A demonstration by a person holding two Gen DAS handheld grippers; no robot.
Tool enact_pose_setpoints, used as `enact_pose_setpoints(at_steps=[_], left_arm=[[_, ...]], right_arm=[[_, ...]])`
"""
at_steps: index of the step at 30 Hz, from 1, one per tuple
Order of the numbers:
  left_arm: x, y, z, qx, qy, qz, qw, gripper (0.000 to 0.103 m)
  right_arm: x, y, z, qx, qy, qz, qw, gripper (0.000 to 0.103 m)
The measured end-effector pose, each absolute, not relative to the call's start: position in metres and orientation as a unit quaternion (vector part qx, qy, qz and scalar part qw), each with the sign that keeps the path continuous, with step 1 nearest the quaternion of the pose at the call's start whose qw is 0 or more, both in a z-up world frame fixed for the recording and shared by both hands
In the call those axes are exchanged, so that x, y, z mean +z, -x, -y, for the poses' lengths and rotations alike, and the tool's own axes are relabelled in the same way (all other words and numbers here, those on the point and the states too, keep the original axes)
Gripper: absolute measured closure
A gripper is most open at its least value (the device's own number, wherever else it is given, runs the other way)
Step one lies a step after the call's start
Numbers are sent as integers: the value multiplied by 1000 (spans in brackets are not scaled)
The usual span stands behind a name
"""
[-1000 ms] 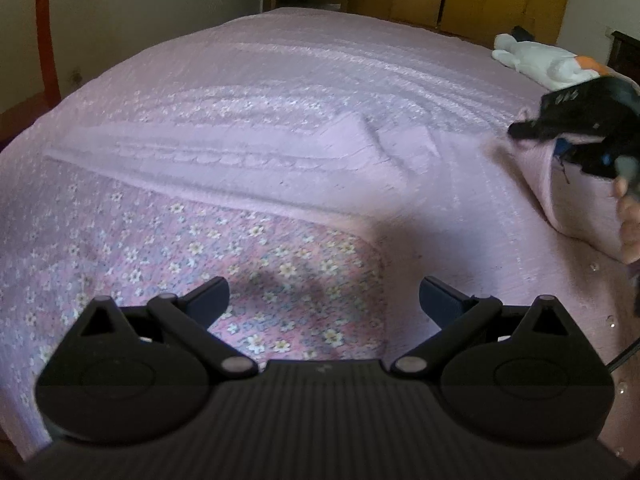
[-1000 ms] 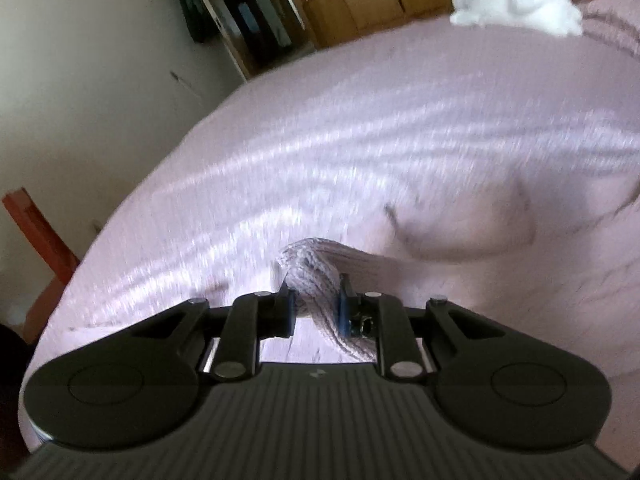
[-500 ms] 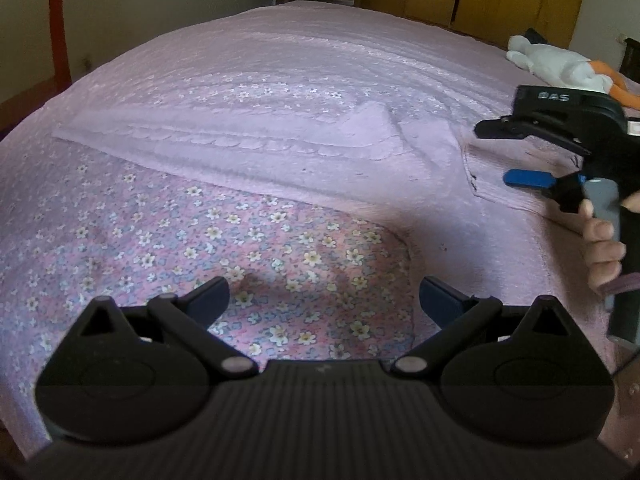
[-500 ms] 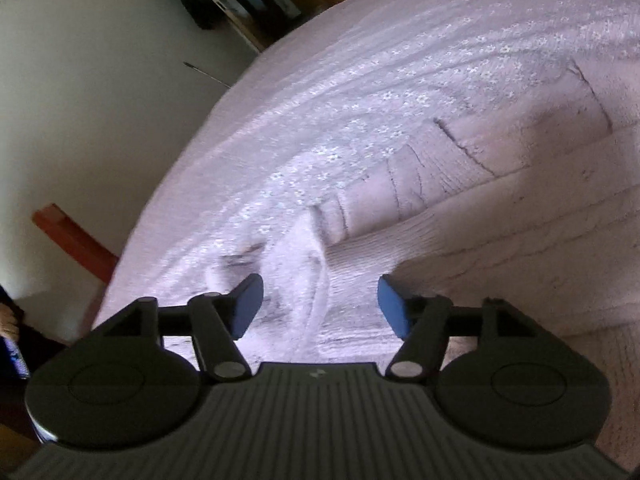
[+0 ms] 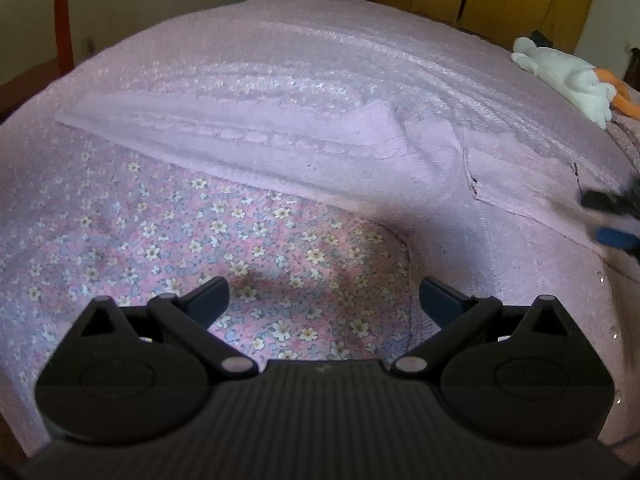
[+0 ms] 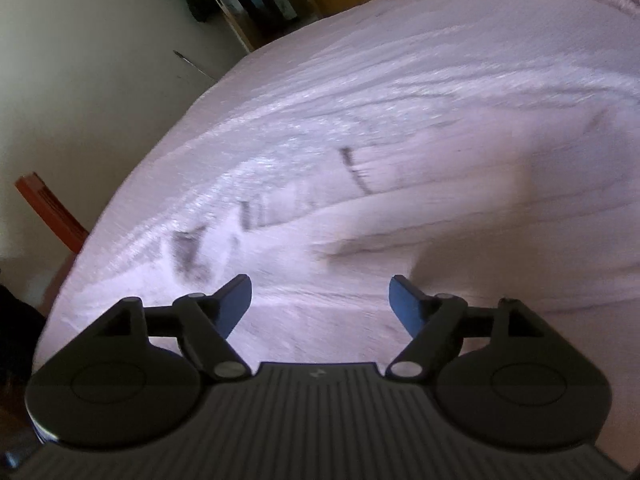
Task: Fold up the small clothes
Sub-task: 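Open the right tool to release the folded sleeve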
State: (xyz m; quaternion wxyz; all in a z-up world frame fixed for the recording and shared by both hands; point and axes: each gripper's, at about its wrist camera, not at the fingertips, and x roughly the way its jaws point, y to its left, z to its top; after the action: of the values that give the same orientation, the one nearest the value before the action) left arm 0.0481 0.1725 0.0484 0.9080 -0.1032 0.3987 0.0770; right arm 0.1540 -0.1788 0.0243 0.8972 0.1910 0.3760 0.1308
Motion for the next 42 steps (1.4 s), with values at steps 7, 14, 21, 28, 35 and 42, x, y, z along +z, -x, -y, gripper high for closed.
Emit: enact_pose_setpoints(at_steps=[7,14,21,28,35,42], left_arm=[[59,-38,-192,97,141,-401,900,0],[64,-35,-215,120,168,-398,894,0],[57,-52,-244,138,191,-392,889,0],[44,-89,-274,144,234,-408,871,0],[34,-116,-285,142,228,-407,873,0],[33,-135,-303,145,273,-390,868,0]], right_arm=[[24,-89,225,73,-99,-337,933,16],[13,-34,260,30,-80,-315,945,14],[-6,-26,263,6,-86,-342,936,13],[-19,-25,260,-16,-85,-353,932,12],[-24,-29,249,-26,-49,-352,934,8],[-24,-34,247,-35,-58,-351,934,7]])
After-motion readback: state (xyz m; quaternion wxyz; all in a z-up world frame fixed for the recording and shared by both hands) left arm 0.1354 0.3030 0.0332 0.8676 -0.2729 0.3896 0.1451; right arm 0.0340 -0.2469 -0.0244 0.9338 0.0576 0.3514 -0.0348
